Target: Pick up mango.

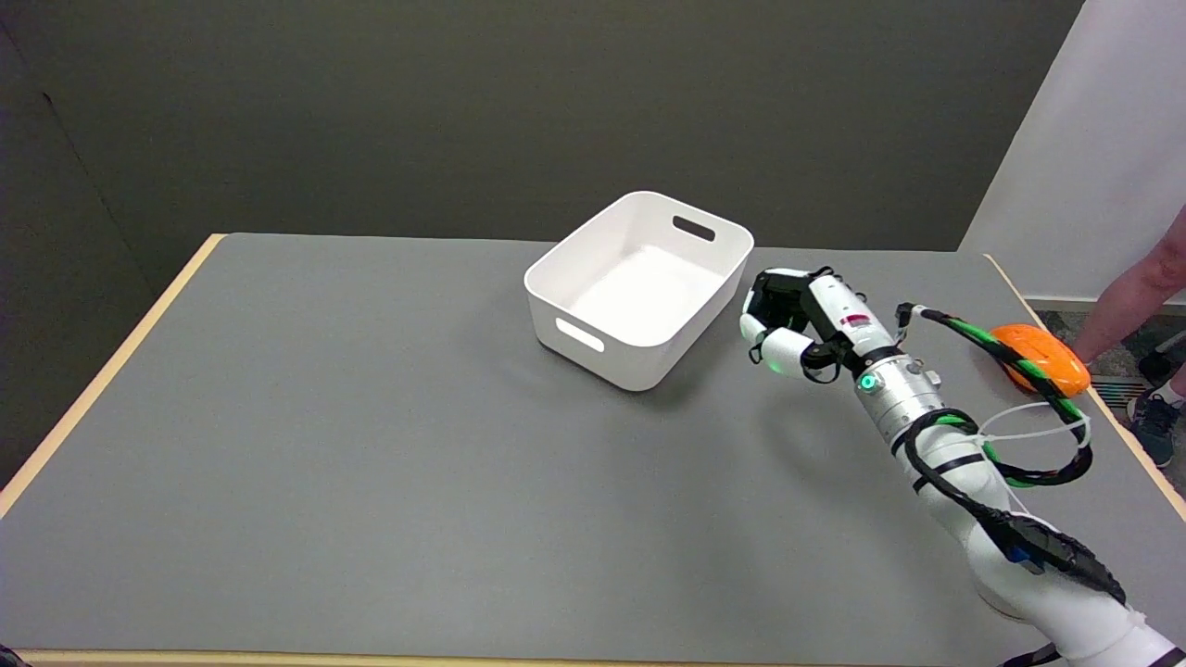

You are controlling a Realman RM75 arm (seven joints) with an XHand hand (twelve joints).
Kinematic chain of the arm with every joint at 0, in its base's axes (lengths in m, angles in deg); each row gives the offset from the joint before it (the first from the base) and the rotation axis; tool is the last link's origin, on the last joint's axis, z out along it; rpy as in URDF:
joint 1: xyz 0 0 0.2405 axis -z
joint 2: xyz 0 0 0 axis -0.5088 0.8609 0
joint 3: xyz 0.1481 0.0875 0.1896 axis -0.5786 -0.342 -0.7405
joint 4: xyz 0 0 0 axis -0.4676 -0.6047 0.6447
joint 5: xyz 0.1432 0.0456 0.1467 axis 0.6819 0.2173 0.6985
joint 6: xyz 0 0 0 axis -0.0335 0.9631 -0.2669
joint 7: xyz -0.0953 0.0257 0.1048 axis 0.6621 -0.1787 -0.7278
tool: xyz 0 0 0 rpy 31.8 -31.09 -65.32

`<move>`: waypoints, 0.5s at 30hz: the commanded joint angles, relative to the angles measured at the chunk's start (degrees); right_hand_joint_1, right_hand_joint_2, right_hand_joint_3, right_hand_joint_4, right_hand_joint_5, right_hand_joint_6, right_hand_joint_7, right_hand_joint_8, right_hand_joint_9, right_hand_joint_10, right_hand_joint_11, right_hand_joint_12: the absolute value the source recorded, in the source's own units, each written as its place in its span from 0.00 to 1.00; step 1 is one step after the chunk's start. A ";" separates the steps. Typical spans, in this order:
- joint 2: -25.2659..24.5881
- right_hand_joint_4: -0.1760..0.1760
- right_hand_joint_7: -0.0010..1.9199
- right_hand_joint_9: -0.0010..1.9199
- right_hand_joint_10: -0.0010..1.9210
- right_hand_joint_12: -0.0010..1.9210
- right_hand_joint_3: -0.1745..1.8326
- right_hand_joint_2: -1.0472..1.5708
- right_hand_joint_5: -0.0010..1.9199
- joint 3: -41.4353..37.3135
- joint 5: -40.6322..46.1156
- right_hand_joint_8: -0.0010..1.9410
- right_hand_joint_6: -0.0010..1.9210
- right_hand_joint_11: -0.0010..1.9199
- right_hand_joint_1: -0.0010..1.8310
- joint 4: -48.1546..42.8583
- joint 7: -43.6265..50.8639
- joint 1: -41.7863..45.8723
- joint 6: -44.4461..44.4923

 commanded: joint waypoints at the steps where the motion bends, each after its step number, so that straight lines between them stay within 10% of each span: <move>1: -5.62 0.67 0.43 0.40 0.68 1.00 0.26 0.84 0.34 -6.20 1.19 0.55 0.81 0.18 0.49 4.48 21.54 5.01 21.42; 15: -11.40 0.88 0.41 0.39 0.69 1.00 0.26 0.83 0.34 -11.80 1.91 0.55 0.80 0.19 0.47 4.69 22.26 9.49 22.16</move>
